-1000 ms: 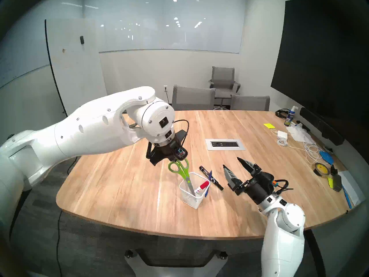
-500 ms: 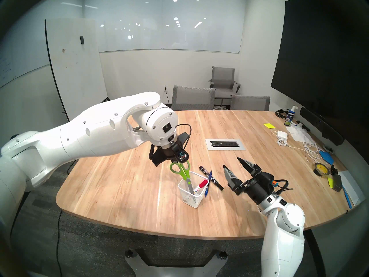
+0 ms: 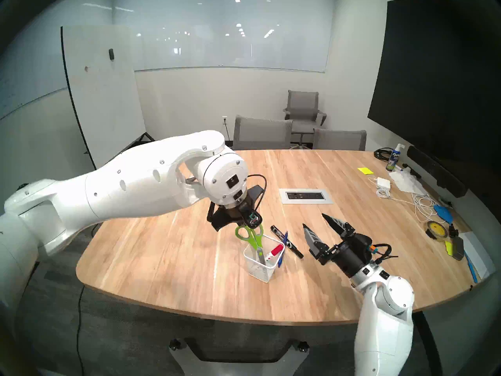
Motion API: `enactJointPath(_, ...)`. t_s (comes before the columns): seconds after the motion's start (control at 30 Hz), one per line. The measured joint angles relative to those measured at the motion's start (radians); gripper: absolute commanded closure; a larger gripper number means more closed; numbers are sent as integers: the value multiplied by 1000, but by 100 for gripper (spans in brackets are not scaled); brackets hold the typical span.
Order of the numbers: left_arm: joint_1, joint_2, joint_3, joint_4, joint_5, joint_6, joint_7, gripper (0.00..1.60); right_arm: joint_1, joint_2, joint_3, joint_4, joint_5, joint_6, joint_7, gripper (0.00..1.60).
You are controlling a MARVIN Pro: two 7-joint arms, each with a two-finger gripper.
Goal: Place the pen, the marker, and the scissors into the pen holder
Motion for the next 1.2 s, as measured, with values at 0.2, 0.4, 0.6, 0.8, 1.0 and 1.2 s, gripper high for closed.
enactJointPath(0.2,10,-4,-28,-5,-34,42,9,0,0,-1,1,0,-1,0,1,0)
enactJointPath(0.4,35,4,-93,-7,-90,109,37,0,1,-1,1,0,-1,0,2,0)
enactJointPath(0.6,43,35,-166,-18,-127,155,63,0,1,-2,2,0,-2,0,3,0)
enactJointPath(0.8,48,78,-236,-39,-164,200,92,0,2,-3,3,1,-3,0,4,0)
enactJointPath(1.0,85,137,-333,-72,-234,269,158,0,3,-3,4,1,-4,0,6,0)
enactJointPath(1.2,137,195,-439,-141,-318,326,255,0,4,-4,4,1,-5,0,7,0)
